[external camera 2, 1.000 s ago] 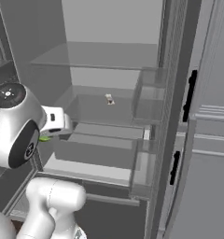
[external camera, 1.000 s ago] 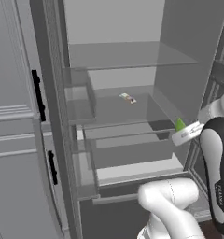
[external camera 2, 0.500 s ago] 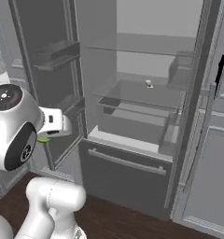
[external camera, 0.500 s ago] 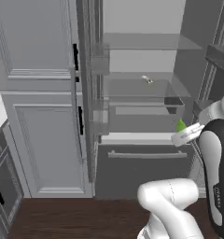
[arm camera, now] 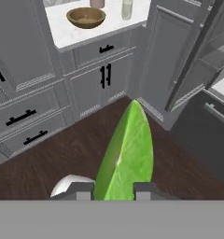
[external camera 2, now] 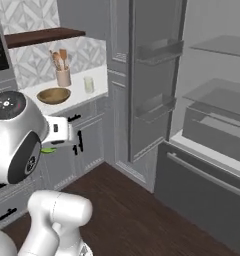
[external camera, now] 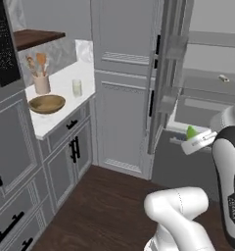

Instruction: Grab a lemon wedge from the fridge and one ice cube from the ice bowl, and put them in the glass of lemonade.

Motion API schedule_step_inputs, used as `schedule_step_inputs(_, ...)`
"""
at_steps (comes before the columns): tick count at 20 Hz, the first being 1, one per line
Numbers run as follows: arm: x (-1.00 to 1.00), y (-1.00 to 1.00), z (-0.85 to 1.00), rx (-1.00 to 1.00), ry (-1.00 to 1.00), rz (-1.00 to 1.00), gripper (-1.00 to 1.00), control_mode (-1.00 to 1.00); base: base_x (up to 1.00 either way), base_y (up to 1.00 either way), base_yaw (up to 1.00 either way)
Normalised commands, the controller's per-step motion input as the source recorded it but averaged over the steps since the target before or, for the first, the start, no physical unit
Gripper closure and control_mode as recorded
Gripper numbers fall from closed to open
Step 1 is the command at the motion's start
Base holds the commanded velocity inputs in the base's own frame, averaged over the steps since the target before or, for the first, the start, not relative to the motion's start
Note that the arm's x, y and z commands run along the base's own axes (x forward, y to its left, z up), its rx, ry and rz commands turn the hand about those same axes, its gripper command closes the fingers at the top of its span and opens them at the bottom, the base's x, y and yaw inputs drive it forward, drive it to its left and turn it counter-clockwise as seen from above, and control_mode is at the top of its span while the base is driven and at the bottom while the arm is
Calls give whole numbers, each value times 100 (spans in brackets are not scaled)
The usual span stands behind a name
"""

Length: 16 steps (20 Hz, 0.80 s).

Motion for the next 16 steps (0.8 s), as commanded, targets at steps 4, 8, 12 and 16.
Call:
schedule_step_inputs(4, 0, 0, 0, 0, 0, 0, 100, 100, 32, 87, 15)
schedule_step_inputs(8, 0, 0, 0, 0, 0, 0, 100, 100, 100, 54, -6)
schedule_step_inputs(12, 0, 0, 0, 0, 0, 0, 100, 100, 100, 20, -17)
schedule_step_inputs(16, 0, 0, 0, 0, 0, 0, 100, 100, 99, -1, -9)
